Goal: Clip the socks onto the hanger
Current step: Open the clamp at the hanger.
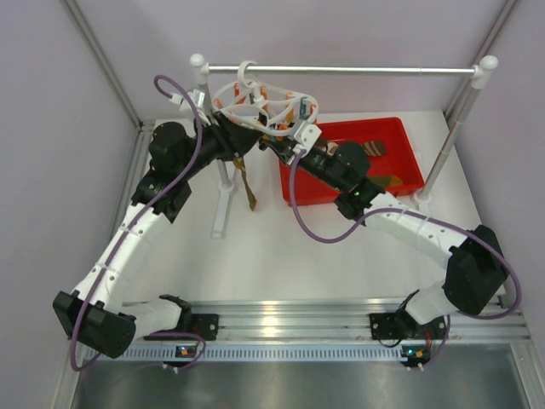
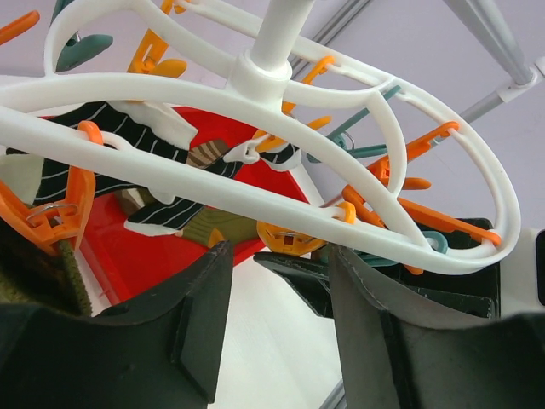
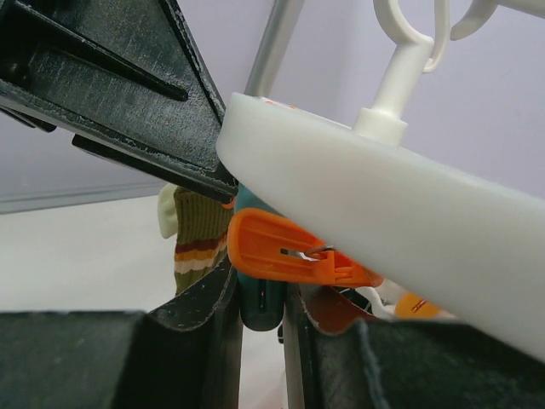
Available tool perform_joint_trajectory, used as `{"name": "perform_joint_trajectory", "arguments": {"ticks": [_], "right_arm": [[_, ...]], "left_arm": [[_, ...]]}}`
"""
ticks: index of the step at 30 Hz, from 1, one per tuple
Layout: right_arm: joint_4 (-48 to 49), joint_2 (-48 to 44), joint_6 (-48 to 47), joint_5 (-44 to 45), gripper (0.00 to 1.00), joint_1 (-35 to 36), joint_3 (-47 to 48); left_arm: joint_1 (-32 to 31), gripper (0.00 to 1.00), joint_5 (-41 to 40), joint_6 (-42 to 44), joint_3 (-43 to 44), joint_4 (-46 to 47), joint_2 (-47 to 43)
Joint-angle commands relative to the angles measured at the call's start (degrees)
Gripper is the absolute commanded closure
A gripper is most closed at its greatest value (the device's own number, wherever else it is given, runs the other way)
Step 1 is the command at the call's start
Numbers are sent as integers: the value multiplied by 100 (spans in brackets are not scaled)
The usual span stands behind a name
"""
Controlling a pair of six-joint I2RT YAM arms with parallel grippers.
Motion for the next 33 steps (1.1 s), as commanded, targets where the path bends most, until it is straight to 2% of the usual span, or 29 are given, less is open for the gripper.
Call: {"name": "perform_joint_trajectory", "arguments": {"ticks": [1,11,18,25,28,29,31,33], "right_arm": [[254,-14,95,-385,100,-27,227],[175,21,226,-701,100,-18,288],[175,-14,253,-983,100,-18,271],[122,13,420,-1158,100,-79,314],[114,-5,455,-1176,100,-88,306],[105,-5,464,-1168,100,-88,314],[61,-5,464,-1133,99,-97,341],[0,-23,455,-1089,91,-123,350]], "left_arm": [[-8,46,79,-244,44,577,92],[-8,44,62,-420,70,744,189],[1,51,18,-560,44,902,268],[27,64,44,-666,61,1016,321],[36,73,53,-710,52,1016,338],[36,80,53,-710,52,1016,347],[36,87,62,-710,52,1016,356],[44,97,70,-710,52,1008,364]]}}
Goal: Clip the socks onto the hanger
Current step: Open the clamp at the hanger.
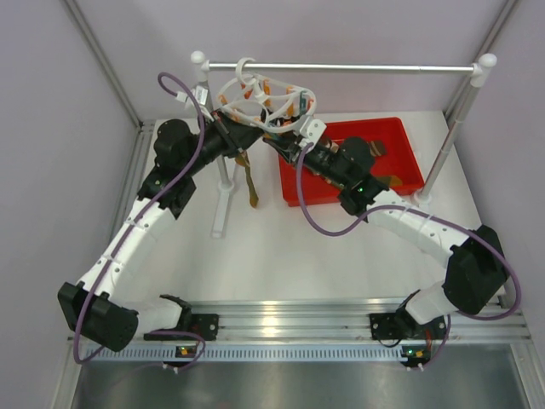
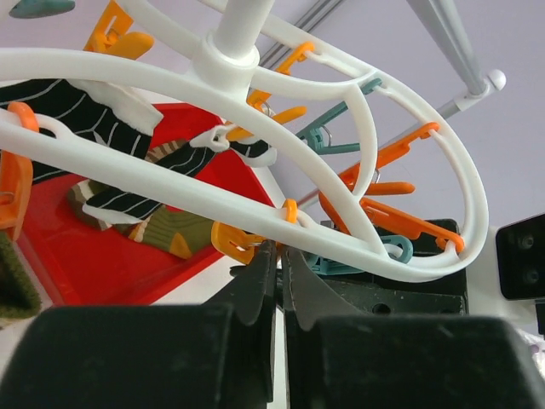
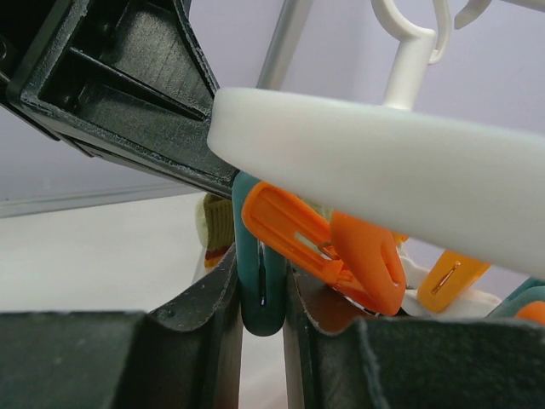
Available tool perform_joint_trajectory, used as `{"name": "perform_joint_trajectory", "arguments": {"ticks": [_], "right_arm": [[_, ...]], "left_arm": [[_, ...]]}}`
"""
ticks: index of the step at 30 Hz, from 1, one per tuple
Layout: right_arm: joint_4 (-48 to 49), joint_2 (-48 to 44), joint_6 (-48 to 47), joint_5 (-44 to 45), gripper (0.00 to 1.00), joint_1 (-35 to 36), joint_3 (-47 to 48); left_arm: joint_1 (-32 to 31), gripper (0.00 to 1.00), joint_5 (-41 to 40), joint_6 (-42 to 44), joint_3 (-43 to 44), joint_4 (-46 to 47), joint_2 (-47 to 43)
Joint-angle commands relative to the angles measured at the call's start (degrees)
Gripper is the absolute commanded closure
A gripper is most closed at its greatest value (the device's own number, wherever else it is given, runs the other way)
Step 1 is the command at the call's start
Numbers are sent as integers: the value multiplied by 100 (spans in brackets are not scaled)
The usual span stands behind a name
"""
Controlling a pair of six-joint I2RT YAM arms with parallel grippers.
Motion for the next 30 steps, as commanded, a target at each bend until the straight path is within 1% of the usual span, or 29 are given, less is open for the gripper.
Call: {"name": "perform_joint_trajectory", "arguments": {"ticks": [1,3,4,5,6,7,9,10,12,13,14,18,20,30], "right_arm": [[76,-23,158,-619,87,80,286],[49,-23,158,-592,81,62,286],[32,-23,167,-592,82,53,295],[32,-14,158,-583,87,45,304],[14,-14,167,-548,99,36,321],[23,-5,175,-522,100,36,330],[67,13,298,-504,100,10,339],[93,13,359,-504,100,1,348],[111,21,404,-521,100,-17,357],[120,21,430,-522,100,-17,357],[128,13,439,-539,100,-34,357],[128,39,492,-671,100,-43,365],[128,39,544,-724,100,-52,365],[120,65,650,-1049,100,-70,418]], "left_arm": [[47,100,-185,-52,52,496,100],[47,100,-185,-43,44,487,100],[47,100,-168,-35,35,487,100],[47,100,-168,-26,26,478,100],[47,100,-211,-8,26,452,83],[47,100,-238,-8,26,409,74],[55,91,-299,-34,26,268,39],[55,79,-317,-52,17,224,30],[82,65,-396,-61,17,49,-14],[91,56,-457,-87,17,4,-23],[108,54,-484,-105,9,-22,-40],[196,52,-484,-175,26,30,12],[214,47,-458,-175,35,83,65],[214,47,-229,-342,184,434,258]]}}
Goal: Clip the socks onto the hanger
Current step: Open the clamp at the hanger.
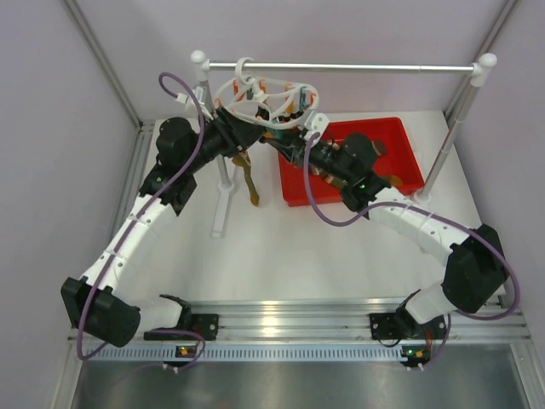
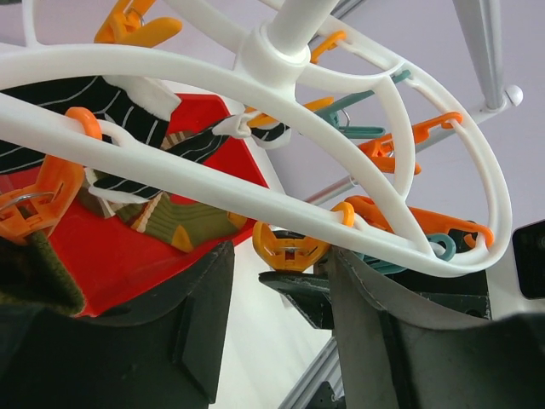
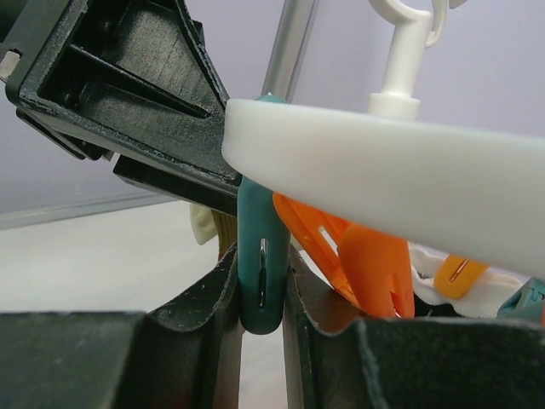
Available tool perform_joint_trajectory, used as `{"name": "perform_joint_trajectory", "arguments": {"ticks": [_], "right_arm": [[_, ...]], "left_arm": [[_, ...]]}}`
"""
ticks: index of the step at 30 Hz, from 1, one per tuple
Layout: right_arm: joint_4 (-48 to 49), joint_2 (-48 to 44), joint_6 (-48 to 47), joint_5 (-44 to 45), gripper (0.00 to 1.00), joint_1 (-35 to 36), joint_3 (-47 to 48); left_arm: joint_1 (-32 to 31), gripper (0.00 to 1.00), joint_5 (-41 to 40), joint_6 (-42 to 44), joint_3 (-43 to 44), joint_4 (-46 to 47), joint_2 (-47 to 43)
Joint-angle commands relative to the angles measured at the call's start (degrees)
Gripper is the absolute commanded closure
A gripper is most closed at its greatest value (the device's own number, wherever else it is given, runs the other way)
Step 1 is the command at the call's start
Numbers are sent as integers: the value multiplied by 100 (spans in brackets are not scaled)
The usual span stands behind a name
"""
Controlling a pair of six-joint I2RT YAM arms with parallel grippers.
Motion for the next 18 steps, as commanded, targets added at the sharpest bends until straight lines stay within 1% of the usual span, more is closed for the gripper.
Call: {"name": "perform_joint_trajectory", "arguments": {"ticks": [1,7,14,18], "right_arm": [[187,44,104,-784,100,88,339],[91,87,25,-925,100,105,410],[38,123,-2,-1101,100,105,463],[29,140,95,-1224,100,105,498]], "left_arm": [[80,48,-212,-126,204,517,140],[80,51,-97,-170,292,526,202],[80,50,-98,-301,327,684,307],[80,51,-54,-337,345,799,360]]}}
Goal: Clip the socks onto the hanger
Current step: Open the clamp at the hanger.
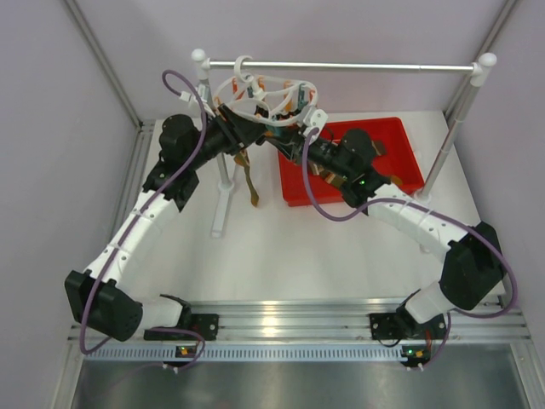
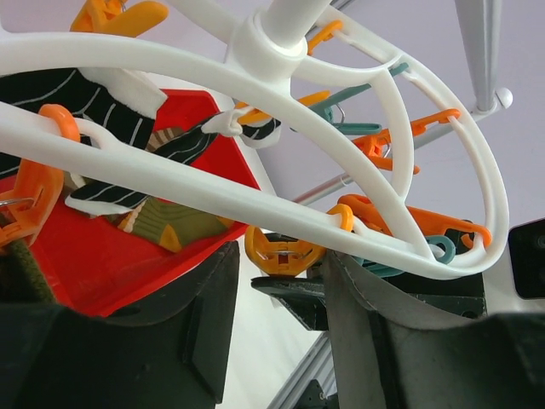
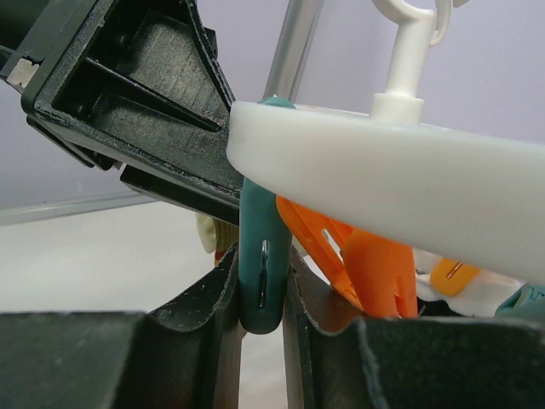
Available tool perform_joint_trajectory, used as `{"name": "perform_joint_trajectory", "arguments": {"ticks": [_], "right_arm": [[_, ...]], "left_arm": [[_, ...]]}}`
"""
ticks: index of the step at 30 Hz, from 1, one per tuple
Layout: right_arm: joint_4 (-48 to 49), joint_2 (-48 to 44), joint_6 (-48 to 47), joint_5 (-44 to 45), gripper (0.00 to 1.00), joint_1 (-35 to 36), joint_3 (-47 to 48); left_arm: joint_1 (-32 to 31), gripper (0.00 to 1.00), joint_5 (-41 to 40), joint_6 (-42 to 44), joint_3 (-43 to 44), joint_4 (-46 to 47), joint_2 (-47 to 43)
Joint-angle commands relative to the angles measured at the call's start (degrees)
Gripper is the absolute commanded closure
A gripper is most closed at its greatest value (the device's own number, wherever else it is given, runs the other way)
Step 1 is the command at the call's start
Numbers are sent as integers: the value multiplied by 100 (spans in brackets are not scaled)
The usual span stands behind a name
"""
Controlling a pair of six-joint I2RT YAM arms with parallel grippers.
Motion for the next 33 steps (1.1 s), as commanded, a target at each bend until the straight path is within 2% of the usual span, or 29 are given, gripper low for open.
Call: {"name": "perform_joint_trajectory", "arguments": {"ticks": [1,13,16,20,22,23,24,25,26,33], "right_arm": [[167,0,121,-1038,100,164,281],[158,44,306,-1100,100,164,325],[175,53,350,-1117,100,164,334],[184,44,385,-1153,100,164,325],[158,27,376,-1144,98,173,317],[106,18,367,-1092,91,164,299],[70,0,350,-1056,85,164,299],[18,-17,341,-1039,70,156,290],[-26,-43,323,-977,64,147,281],[-378,-272,376,-758,28,-125,168]], "left_arm": [[61,52,-235,-122,251,718,144],[61,54,-15,-8,40,1448,144],[61,59,-6,1,22,1500,161],[61,71,-15,9,-13,1527,179],[61,81,11,18,-30,1518,170],[69,88,20,44,-48,1501,161],[61,92,20,62,-57,1474,153],[61,96,11,71,-74,1439,144],[61,99,11,88,-75,1413,144],[61,100,-33,168,-110,1167,117]]}}
